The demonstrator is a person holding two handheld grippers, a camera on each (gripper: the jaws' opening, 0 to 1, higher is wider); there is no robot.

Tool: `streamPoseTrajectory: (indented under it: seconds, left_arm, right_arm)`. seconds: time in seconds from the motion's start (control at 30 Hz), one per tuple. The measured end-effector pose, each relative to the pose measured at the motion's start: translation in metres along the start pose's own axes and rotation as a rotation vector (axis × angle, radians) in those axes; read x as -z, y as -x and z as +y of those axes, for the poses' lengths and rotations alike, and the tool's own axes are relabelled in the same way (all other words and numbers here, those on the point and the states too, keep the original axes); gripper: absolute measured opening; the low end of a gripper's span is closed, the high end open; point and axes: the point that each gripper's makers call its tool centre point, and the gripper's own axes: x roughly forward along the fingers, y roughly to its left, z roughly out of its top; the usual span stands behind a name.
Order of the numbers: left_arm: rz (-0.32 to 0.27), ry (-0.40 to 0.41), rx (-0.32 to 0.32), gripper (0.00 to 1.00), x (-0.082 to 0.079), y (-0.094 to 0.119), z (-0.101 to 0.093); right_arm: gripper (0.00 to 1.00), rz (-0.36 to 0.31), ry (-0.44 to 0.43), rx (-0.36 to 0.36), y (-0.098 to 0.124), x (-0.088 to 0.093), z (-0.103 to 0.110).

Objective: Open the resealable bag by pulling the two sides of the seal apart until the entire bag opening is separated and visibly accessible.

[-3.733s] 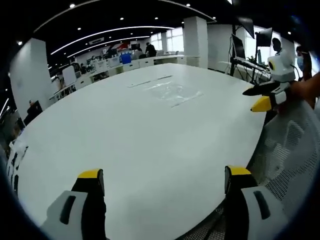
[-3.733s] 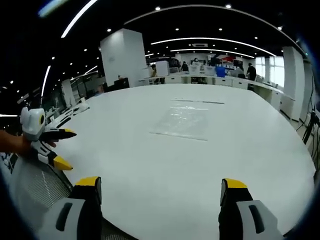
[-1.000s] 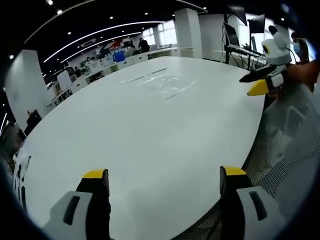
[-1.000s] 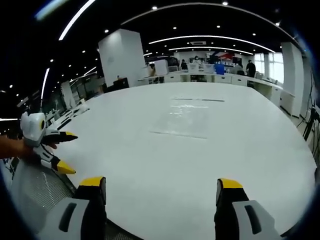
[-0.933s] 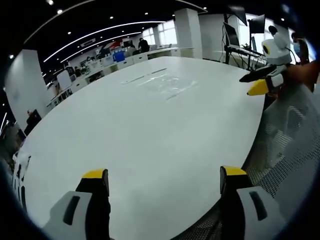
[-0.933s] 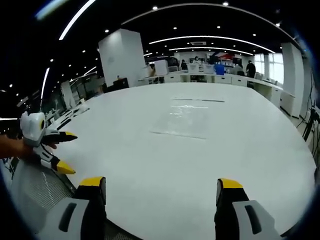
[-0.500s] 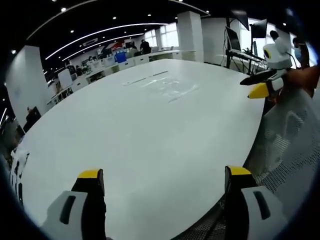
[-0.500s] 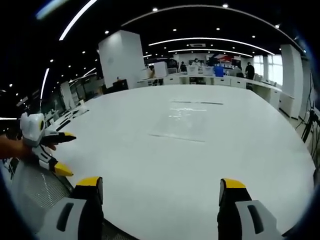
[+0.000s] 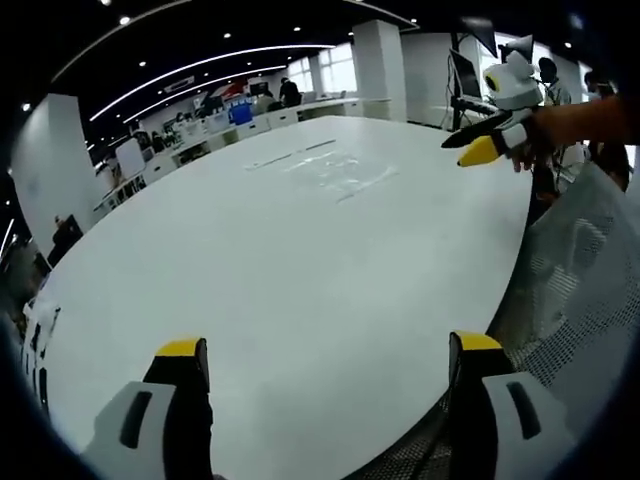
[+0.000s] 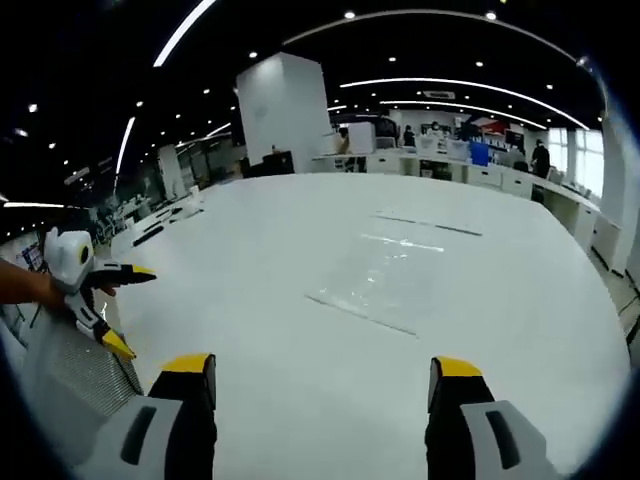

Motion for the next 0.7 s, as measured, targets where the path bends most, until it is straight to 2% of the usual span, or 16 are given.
streamPoseTrajectory:
  seconds: [0.23, 0.4, 0.47, 0.57, 0.63, 0.7]
  left_arm:
    - [0.001, -0.009, -0.004, 0.98, 0.000, 0.000, 0.001]
    - [-0.001, -0.009, -0.004, 0.98, 0.000, 0.000, 0.001]
    - [0.001, -0.013, -0.002, 0.98, 0.000, 0.000, 0.001]
    - [0.006, -0.017, 0.002, 0.97, 0.000, 0.000, -0.001]
    - [0.010, -0.021, 0.005, 0.97, 0.001, -0.001, -0.001]
    - [0.012, -0.019, 0.004, 0.97, 0.002, -0.001, 0.000]
  right_arm:
    - [0.83, 0.041, 0.115, -0.044, -0.020, -0.006, -0.007]
    - [0.80, 0.042, 0.152, -0.070, -0.036, -0.013, -0.009]
    - [0.77, 0.052, 0.170, -0.077, -0.042, -0.014, -0.012]
    - [0.64, 0.057, 0.168, -0.082, -0.051, -0.019, -0.017]
    - [0.62, 0.058, 0.163, -0.082, -0.057, -0.020, -0.022]
    - [0.61, 0.087, 0.158, -0.085, -0.064, -0.017, -0.026]
